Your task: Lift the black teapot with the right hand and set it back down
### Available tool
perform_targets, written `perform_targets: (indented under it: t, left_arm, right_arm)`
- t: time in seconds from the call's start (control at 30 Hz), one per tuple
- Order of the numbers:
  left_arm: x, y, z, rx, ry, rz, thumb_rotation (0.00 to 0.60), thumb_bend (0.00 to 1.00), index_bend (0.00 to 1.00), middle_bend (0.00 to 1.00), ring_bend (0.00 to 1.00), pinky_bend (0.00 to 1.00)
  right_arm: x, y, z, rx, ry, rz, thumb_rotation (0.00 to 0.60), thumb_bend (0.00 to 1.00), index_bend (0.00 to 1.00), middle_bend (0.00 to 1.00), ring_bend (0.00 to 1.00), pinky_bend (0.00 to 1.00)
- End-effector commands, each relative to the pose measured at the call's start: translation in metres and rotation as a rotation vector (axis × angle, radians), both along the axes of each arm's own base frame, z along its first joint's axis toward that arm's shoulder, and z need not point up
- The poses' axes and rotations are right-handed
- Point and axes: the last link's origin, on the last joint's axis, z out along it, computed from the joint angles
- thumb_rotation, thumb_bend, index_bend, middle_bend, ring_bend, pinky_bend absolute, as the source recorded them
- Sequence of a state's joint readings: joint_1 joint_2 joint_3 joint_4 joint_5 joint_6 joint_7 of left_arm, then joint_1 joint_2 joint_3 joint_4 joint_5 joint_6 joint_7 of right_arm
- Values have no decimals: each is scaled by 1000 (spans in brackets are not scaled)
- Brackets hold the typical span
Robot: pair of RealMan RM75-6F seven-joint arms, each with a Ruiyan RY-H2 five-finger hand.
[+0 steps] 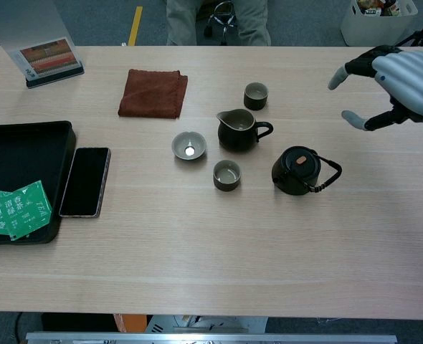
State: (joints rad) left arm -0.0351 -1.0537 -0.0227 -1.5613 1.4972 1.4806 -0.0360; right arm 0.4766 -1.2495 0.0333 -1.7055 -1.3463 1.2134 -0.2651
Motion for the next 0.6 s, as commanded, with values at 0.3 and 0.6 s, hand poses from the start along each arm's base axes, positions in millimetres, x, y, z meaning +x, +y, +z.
perform_targets:
  t: [0.3, 0.6]
  left_arm:
    - [24, 7, -11, 17, -19, -136, 600, 380, 113, 154, 0, 45]
    - [24, 7, -12, 2, 2, -116, 600, 380, 113, 155, 0, 45]
  right_arm:
    - [-44, 67, 67, -239, 36, -145, 596, 337, 321, 304, 177, 105]
    - [-53, 77, 76, -268, 30, -157, 597, 337, 320, 304, 177, 105]
